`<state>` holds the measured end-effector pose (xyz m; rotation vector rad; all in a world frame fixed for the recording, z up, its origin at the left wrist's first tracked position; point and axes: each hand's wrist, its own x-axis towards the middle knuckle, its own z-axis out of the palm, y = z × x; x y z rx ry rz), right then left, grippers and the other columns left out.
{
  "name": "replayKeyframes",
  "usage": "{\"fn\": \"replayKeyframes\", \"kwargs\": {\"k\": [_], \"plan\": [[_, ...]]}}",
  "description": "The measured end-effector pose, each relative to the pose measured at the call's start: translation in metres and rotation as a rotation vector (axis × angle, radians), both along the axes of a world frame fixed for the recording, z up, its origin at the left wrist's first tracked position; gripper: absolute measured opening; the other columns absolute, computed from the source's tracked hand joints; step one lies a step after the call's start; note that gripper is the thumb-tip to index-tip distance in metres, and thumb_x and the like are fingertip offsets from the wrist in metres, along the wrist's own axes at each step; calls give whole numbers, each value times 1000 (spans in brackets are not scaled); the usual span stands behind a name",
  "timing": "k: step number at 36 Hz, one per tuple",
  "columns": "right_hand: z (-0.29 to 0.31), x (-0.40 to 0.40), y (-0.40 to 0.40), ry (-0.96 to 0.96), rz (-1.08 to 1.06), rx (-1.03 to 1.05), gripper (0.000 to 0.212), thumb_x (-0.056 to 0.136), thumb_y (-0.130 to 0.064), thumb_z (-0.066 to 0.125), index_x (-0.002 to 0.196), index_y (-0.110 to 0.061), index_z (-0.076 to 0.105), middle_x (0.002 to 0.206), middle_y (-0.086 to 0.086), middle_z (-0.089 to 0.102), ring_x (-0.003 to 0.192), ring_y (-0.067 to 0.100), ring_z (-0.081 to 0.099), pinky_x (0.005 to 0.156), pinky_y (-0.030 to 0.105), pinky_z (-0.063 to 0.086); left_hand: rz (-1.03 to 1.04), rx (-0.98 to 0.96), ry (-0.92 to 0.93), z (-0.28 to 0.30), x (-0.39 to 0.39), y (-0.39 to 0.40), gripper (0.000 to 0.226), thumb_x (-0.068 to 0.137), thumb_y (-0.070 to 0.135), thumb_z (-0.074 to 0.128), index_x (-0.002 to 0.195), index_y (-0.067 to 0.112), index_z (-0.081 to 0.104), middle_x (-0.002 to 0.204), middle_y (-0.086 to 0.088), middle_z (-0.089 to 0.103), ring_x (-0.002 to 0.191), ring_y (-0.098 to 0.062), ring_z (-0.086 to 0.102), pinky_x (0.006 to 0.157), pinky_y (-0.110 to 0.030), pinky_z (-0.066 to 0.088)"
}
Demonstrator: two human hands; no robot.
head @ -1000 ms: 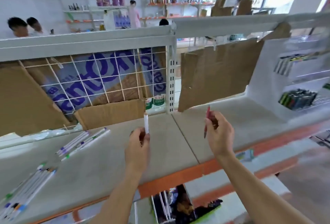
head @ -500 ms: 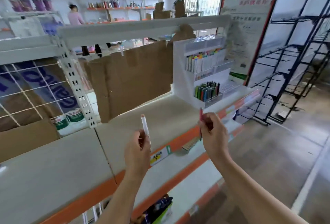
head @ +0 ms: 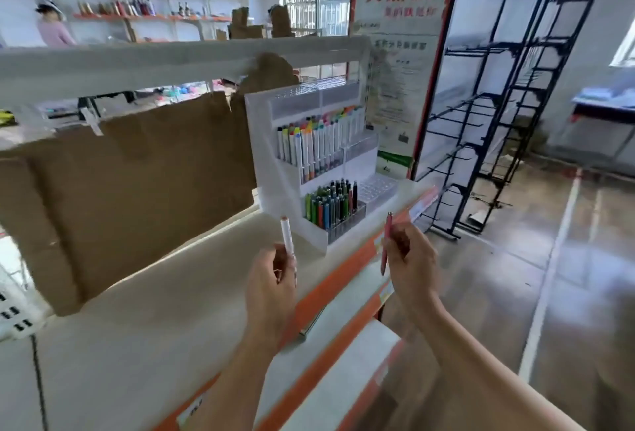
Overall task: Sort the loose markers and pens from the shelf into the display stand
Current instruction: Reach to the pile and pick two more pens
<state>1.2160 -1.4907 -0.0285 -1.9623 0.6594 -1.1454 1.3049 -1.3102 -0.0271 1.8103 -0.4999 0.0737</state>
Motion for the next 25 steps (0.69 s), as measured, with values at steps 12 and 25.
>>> {"fn": "replayKeyframes", "kwargs": {"k": [12,25], "plan": [[6,68,-76,7,-58,-26,36,85,-9,58,75,-42,49,68,-6,55,64,26,55,60,48,48,-8,29,21,-1,48,-75,20,94,15,54,80,31,54,78,-1,62,73,-18,60,68,-35,50],[14,130,-163,99,190,-51,9,89,-6,57,86,-14,56,74,-1,61,67,22,55,57,21,39,140,26,-28,-8,69,-161,17,94,10,54,85,24,55,76,-4,59,67,-18,54,60,-25,44]]}}
